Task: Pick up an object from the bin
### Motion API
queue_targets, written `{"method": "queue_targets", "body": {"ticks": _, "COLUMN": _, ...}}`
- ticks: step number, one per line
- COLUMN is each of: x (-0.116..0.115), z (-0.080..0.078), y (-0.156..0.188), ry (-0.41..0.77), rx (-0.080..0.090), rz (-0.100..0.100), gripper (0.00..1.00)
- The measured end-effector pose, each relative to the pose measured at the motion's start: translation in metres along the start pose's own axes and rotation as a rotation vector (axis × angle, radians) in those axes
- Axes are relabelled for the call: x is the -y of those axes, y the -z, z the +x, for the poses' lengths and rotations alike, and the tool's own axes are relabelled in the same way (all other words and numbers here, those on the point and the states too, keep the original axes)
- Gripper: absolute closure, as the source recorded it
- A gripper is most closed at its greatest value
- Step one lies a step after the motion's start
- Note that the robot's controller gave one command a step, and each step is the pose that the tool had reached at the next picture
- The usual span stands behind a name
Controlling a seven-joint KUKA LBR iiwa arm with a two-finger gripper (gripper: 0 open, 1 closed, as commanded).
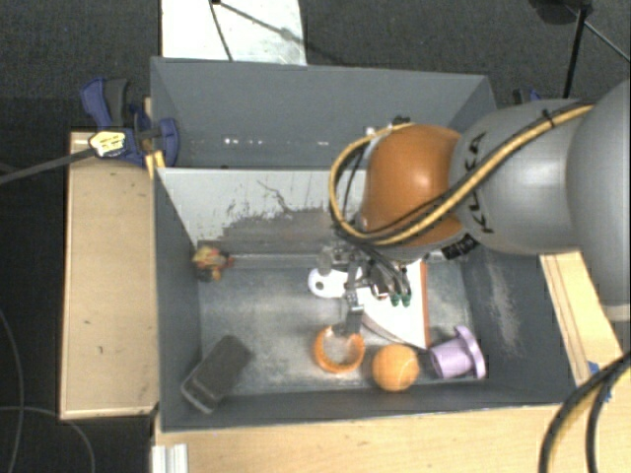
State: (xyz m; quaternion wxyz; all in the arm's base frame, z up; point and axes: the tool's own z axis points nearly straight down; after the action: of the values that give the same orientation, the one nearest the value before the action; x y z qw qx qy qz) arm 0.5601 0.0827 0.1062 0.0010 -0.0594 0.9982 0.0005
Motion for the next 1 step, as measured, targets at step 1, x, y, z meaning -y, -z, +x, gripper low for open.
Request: {"method": "queue_targets", "body": {"ticks": 1, "x": 0.0548, "z": -0.0058, "y": -0.0344, "ry": -0.131, "rx": -0.002, "rz": 0.0, "gripper": 1.0}}
